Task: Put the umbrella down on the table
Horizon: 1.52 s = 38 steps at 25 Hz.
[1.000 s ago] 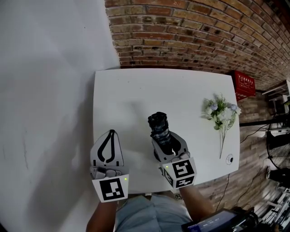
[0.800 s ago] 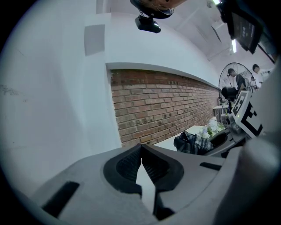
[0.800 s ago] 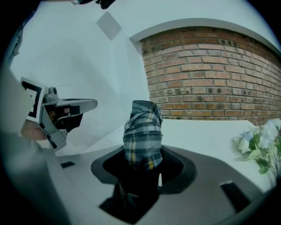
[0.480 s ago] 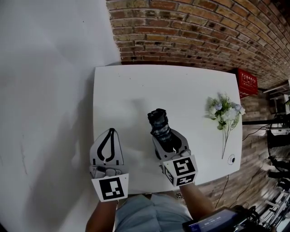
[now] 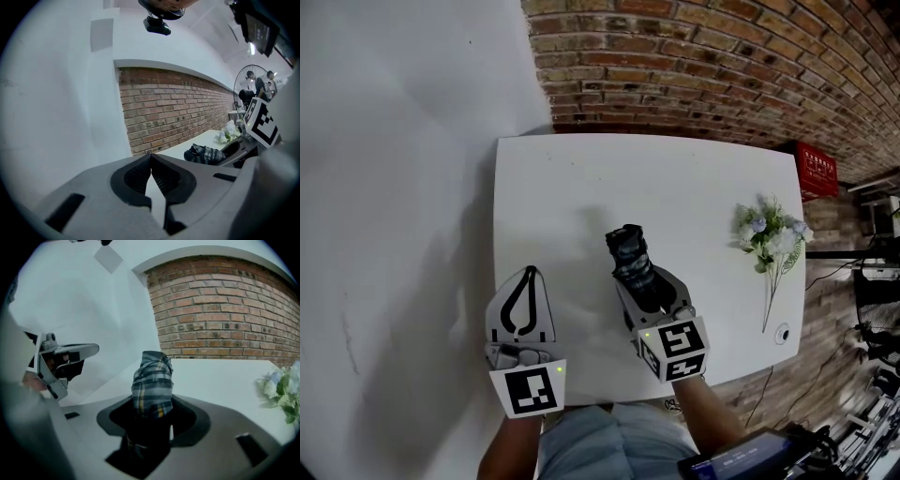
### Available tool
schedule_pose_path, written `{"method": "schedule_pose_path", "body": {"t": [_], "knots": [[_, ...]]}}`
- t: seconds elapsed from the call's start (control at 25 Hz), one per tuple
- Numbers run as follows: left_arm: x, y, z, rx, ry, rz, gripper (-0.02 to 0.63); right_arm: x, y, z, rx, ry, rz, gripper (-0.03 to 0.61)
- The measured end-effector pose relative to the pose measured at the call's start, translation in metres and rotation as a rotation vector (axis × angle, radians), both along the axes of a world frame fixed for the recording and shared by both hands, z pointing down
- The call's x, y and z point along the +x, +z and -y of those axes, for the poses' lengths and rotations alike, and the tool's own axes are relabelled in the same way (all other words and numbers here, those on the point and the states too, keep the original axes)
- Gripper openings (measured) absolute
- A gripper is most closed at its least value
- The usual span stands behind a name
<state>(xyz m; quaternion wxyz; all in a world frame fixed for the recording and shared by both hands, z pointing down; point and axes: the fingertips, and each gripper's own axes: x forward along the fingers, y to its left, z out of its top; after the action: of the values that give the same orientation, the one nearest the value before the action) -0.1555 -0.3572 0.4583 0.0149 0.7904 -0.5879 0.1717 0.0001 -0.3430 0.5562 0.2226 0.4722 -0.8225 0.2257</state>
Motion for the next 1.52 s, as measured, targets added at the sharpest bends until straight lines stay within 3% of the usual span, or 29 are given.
{"method": "schedule_pose_path", "body": {"t": [0.8,1.12,1.36,1.52], "knots": [[-0.021,0.006,0.001,-0.017,-0.042,0.005,0.009,-0.009,0.033,0.012,-0.136,-0.001,-0.06,0.225],[-0.03,-0.002,-0.009,-0.003,-0.07,-0.006,0.009,-0.011,0.041,0.014,-0.204,-0.002,-0.035,0.268],[-0.03,-0.021,-0.019,0.031,-0.072,-0.007,0.009,-0.011,0.013,0.015,-0.129,0.005,-0.009,0.308],[-0.019,-0.045,-0.027,0.08,-0.053,0.002,0.008,-0.011,-0.028,0.011,-0.012,-0.01,0.005,0.299]]}}
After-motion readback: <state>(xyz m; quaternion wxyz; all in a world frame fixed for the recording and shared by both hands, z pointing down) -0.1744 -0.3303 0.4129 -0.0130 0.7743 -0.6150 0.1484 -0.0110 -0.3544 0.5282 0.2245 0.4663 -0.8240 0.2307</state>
